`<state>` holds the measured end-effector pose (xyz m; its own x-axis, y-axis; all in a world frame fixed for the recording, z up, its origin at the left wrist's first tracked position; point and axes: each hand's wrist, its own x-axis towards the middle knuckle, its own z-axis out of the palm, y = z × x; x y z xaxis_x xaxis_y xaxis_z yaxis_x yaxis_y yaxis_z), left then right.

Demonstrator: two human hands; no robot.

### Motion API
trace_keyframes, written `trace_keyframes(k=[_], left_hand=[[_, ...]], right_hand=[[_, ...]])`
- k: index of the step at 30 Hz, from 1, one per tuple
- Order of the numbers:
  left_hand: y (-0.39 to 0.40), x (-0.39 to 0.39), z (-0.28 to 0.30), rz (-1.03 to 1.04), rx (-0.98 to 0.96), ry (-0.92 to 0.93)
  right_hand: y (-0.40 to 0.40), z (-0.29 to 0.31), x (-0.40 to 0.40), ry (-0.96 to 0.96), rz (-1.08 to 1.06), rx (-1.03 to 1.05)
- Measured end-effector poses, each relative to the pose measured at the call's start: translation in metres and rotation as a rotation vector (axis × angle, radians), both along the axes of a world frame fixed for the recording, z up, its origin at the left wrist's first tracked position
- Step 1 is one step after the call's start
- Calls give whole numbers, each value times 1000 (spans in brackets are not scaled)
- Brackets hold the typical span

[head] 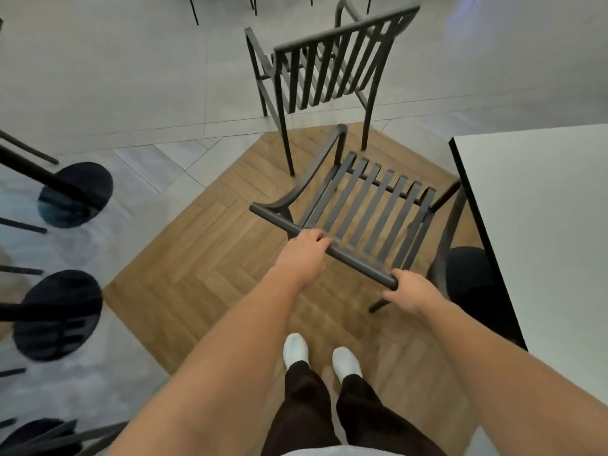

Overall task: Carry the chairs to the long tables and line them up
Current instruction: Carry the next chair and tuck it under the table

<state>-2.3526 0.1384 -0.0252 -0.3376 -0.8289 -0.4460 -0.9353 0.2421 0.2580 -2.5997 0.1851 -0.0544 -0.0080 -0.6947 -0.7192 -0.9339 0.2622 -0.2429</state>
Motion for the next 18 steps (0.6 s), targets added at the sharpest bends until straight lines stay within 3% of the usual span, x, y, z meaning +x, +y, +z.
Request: trace_keyframes(k=[9, 18], left_hand=[[-55, 1, -30, -258, 52, -274], [-59, -8, -31, -243, 15, -328]], right_hand=[[-2, -12, 8, 117, -61, -49], [3, -12, 16, 205, -97, -72]])
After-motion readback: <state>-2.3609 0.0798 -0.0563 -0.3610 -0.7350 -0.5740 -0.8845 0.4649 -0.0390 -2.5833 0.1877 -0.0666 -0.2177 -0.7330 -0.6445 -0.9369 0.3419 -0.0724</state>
